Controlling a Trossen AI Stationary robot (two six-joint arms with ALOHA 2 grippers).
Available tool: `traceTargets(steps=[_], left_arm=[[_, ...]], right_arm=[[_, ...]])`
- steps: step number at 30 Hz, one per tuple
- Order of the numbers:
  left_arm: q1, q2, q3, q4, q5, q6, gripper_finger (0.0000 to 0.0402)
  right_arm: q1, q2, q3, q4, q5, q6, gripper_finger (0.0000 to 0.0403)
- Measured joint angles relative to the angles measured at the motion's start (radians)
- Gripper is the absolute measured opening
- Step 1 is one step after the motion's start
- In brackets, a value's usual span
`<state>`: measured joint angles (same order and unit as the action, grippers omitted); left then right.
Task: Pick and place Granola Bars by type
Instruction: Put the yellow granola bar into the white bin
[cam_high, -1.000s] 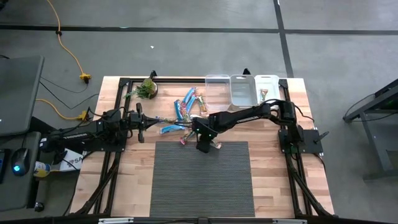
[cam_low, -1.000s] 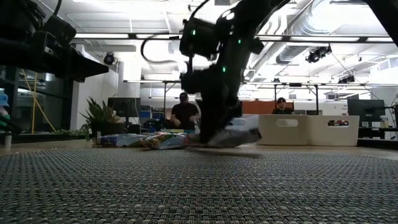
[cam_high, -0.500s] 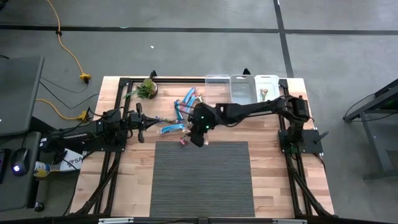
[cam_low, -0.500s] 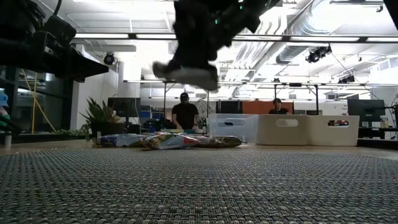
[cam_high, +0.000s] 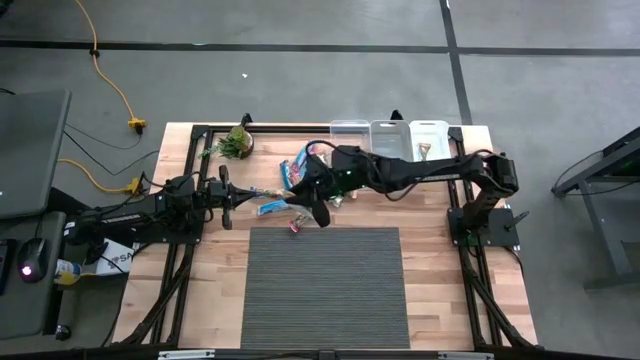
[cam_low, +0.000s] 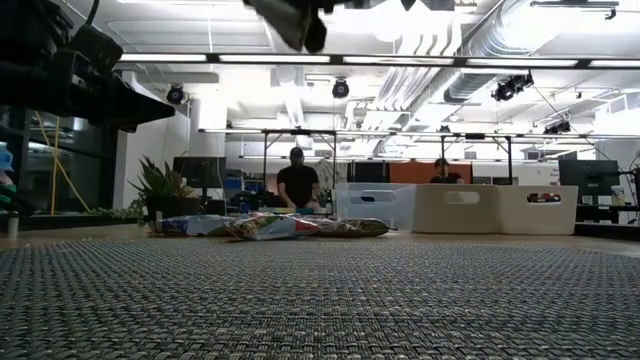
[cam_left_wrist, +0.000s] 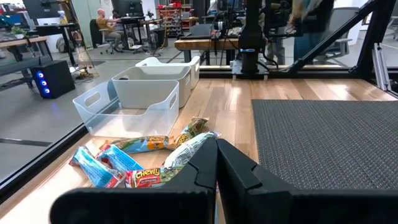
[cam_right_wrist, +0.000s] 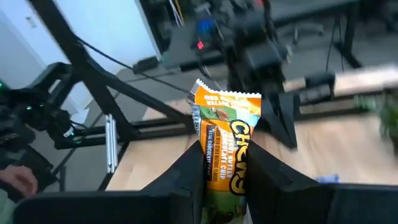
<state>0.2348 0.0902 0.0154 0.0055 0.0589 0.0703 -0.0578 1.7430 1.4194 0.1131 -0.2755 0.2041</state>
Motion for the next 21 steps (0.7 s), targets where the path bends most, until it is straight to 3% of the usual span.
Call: traceTargets(steps=[14, 21], left_arm=[[0.000, 0.000, 0.000, 0.000, 0.000, 0.000, 0.0001], [0.000, 0.000, 0.000, 0.000, 0.000, 0.000, 0.0001]], right_arm=[[0.023, -0.045, 0.000, 0.045, 0.089, -0.198, 0.0075], [0.020, -0.100, 0.000, 0.136, 0.205, -0.319, 0.0075]])
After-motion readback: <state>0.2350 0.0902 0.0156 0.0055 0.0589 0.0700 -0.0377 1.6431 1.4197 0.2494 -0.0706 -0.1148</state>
